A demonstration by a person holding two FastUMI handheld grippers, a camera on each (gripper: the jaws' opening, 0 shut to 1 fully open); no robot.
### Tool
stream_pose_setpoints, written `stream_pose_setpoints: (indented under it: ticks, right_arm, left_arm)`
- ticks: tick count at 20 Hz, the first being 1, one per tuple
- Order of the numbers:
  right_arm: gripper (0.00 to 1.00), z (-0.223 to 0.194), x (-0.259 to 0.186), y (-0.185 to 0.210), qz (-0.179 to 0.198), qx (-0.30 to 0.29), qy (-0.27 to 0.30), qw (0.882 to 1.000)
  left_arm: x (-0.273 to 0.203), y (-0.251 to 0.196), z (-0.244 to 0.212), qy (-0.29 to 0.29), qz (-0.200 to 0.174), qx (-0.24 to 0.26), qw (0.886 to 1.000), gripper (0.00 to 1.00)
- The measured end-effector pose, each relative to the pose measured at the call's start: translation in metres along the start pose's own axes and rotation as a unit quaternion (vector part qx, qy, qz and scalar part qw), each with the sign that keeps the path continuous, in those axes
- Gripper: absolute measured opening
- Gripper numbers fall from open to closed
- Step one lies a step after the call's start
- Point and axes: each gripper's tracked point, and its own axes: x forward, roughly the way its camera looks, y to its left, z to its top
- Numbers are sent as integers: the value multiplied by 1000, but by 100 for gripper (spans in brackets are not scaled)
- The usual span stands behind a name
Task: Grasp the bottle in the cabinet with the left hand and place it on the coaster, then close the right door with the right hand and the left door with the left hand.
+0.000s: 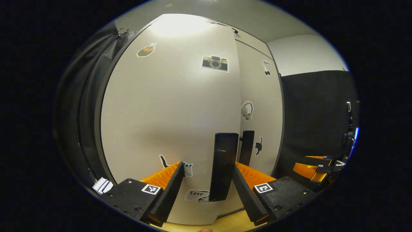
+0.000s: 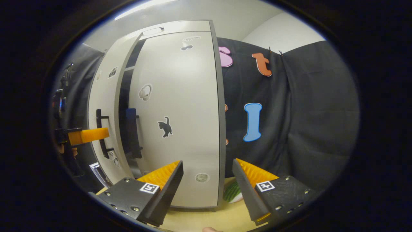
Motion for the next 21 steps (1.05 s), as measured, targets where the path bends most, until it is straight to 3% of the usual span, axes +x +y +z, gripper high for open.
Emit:
stream_pose_setpoints:
  ticks: [14, 18, 21]
  right_arm:
    - [94, 10, -4, 0, 13, 4, -9, 1000]
    - [94, 39, -20, -1, 14, 13, -29, 999]
    - [94, 74, -38, 2, 27, 46, -48, 997]
  left_arm:
    - [0, 0, 1, -2, 19, 5, 1000, 92]
    - [-15, -4, 17, -11, 49, -7, 999, 96]
    - [-51, -20, 54, -28, 59, 0, 998, 92]
